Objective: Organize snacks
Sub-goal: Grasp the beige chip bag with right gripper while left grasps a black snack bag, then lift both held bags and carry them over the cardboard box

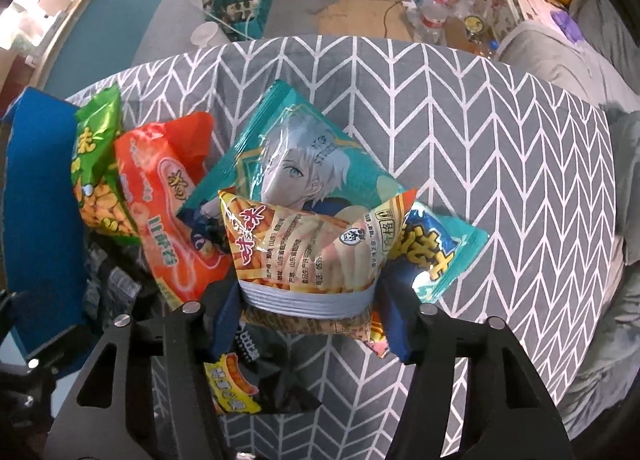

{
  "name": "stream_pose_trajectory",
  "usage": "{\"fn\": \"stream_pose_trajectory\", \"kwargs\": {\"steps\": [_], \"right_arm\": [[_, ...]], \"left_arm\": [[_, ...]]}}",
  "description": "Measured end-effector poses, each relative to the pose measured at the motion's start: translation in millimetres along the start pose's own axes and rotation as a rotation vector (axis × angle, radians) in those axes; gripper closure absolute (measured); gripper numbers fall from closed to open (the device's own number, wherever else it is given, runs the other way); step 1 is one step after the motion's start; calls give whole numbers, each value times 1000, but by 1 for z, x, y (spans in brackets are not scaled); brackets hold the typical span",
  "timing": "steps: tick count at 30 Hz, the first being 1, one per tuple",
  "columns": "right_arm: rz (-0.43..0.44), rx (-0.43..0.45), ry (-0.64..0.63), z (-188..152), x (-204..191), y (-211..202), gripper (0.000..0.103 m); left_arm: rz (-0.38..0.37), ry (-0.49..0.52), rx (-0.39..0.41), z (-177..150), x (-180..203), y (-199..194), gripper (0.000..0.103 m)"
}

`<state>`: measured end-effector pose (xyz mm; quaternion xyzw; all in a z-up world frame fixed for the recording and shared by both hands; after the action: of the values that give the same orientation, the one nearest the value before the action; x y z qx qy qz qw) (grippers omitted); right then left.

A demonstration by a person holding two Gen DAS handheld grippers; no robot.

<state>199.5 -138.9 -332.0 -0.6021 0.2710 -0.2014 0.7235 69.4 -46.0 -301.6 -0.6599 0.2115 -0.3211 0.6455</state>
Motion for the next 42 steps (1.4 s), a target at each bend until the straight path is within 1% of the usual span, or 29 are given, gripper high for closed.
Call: {"fn": "stream_pose_trajectory", "kwargs": {"steps": [5,11,12,17,22,31,33,35,36,38,42], "right_arm": [[26,13,18,-13,-4,-11,49],[53,37,47,-25,-5,-26,50],[55,38,52,-27,-5,-29,50],[71,46,84,-40,-7,-40,50],[72,54,111,-53,-11,-46,50],[68,39,151,-74,-18,-39,50],[66,41,157,-77,-22,-38,50],[65,43,165,-80,-25,-40,50],[65,44,169,-82,-26,-40,50],[62,43,175,-85,-28,-40,50],[57,50,179,-88,-30,-44,50]], "left_arm": [[9,0,-18,-1,-2,13,18],[25,19,-16,-1,-6,22,18],[22,27,-19,-2,-6,24,18],[57,87,-29,-6,-11,35,17],[92,138,-19,-12,-12,47,17],[99,213,6,-17,-6,65,17],[103,216,15,-17,-9,67,24],[95,219,23,-16,-10,68,26],[90,221,22,-17,-10,67,29],[84,229,27,-18,-11,64,32],[78,221,23,-21,-18,59,33]]}}
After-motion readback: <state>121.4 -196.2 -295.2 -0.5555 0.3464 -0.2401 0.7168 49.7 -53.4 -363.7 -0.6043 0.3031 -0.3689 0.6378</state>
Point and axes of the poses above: each gripper's, at about its wrist camera, not at the fingertips, and y roughly the way its jaws point, x to its right, z to its top, the point moved 10 cm from there along y, roughly the way its jaws point, and after that the axes turned 15 degrees about -y, right-handed, at the moved point
